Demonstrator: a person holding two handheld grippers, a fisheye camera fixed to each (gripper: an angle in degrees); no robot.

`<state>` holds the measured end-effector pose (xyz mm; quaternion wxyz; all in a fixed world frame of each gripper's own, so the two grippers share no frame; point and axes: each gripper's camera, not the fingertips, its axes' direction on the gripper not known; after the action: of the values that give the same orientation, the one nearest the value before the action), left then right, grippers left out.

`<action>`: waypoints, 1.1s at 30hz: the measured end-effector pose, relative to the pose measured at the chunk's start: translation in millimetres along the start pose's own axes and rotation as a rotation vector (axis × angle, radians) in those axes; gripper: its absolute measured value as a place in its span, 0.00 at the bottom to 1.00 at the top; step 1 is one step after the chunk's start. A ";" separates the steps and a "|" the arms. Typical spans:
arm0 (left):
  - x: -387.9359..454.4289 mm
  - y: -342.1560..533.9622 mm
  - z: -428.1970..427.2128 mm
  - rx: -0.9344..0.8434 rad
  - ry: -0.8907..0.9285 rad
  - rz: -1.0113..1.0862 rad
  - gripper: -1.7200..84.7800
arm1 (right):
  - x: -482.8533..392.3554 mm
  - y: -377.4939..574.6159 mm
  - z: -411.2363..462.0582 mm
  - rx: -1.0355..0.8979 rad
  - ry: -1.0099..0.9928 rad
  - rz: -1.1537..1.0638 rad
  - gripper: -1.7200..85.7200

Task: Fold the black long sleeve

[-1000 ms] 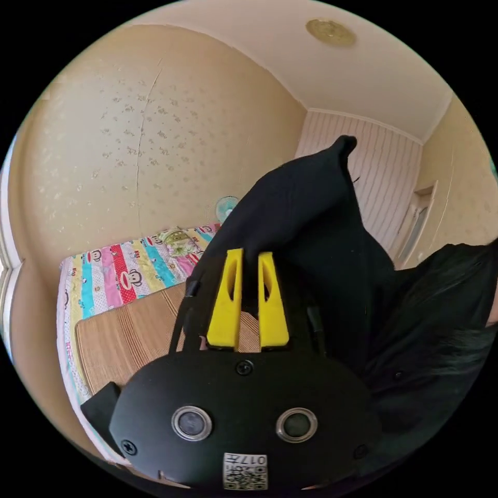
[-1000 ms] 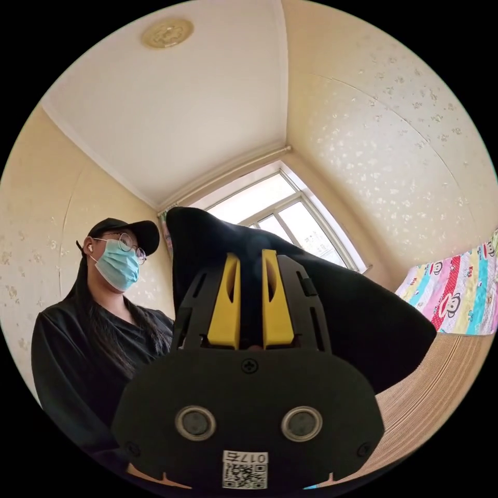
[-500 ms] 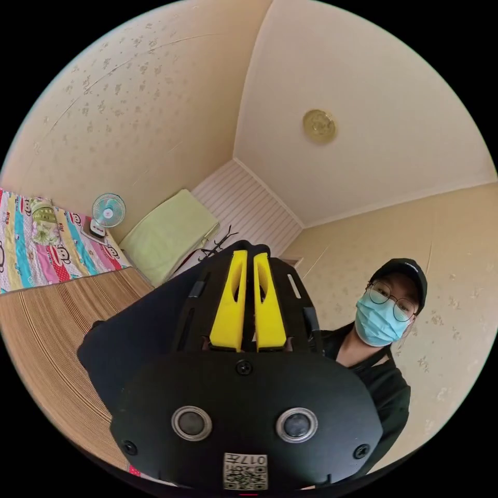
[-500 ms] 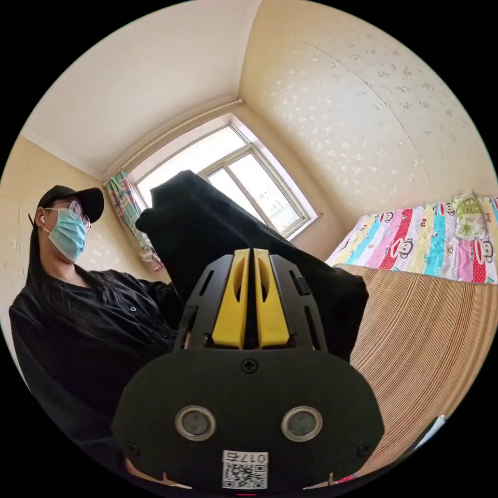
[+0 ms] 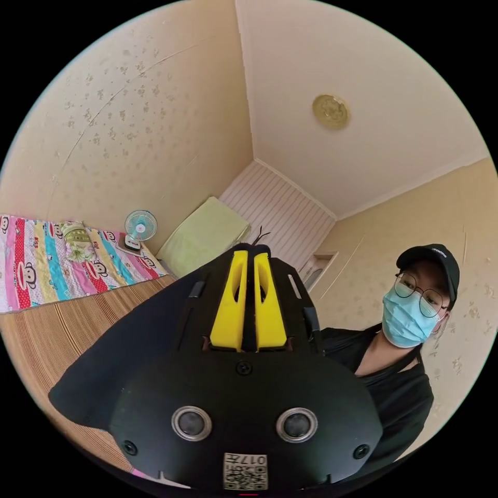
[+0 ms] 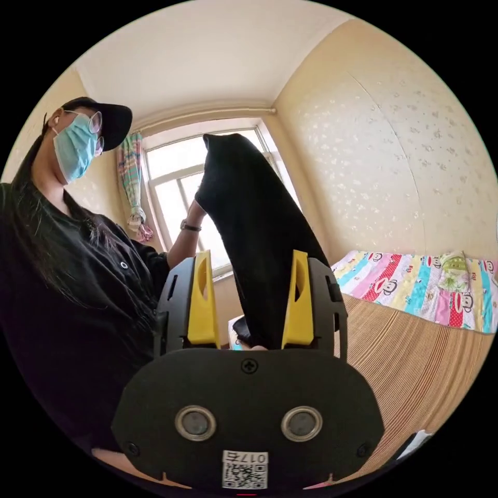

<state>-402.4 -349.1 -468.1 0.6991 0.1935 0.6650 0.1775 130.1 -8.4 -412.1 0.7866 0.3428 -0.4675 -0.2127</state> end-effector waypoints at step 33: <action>-403.1 56.6 40.8 -0.249 -0.797 -0.595 0.12 | 356.0 -70.9 335.8 -0.795 0.779 0.216 0.03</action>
<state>-382.3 -505.5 -90.6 0.9364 -0.0361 0.3469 -0.0390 1.4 -403.7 -144.4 0.9869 0.0233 -0.0592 -0.1486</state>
